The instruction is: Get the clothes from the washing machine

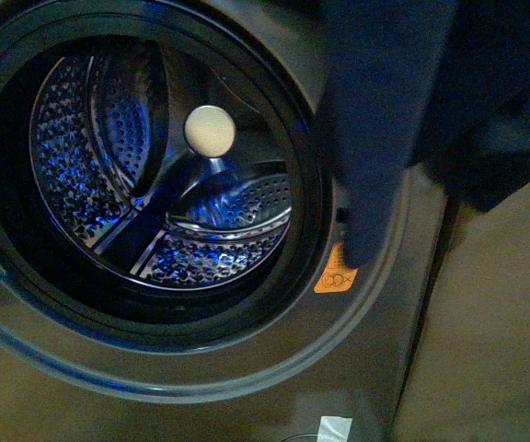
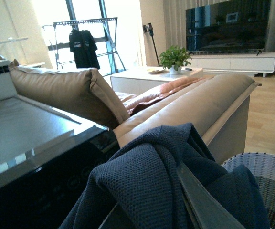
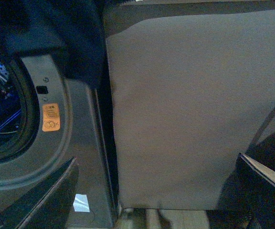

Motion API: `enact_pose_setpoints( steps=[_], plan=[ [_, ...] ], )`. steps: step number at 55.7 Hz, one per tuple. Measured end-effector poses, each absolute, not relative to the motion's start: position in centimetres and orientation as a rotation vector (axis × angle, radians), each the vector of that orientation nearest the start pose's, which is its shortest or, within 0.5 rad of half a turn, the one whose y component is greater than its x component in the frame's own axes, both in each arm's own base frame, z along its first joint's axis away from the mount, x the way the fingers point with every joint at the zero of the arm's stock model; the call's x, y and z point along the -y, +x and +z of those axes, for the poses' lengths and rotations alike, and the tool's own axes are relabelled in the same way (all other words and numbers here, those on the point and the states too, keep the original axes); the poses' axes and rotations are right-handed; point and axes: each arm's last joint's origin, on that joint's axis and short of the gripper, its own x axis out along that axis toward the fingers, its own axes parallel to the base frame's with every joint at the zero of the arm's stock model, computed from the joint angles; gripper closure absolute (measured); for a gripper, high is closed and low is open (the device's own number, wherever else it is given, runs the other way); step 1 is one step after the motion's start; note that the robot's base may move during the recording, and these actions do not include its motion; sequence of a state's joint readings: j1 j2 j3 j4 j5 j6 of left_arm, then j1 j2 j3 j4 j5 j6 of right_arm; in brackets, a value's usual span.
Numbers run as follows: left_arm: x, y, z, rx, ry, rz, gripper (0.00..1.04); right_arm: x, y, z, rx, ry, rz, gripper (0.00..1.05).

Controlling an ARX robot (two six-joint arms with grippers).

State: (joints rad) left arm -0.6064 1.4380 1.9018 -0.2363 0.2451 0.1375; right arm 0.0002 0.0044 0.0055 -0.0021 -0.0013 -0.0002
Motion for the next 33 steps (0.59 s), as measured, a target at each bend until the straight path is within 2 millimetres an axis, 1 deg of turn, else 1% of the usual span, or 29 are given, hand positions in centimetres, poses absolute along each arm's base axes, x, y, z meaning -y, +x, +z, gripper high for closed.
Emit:
enact_pose_setpoints(
  steps=[8,13,18,33],
  plan=[
    [18.3,22.3,58.5,0.319,0.063,-0.867,0.98,0.0,9.8,16.5,-0.001,0.0,0.002,0.07],
    [19.0,22.4,59.9,0.332,0.052,-0.875,0.98,0.0,9.8,16.5,-0.001,0.0,0.002,0.07],
    [19.2,22.4,60.4,0.349,0.046,-0.879,0.98,0.0,9.8,16.5,-0.001,0.0,0.002,0.07],
    [19.0,22.0,61.0,0.375,0.039,-0.878,0.98,0.0,9.8,16.5,-0.001,0.006,0.01,0.07]
  ],
)
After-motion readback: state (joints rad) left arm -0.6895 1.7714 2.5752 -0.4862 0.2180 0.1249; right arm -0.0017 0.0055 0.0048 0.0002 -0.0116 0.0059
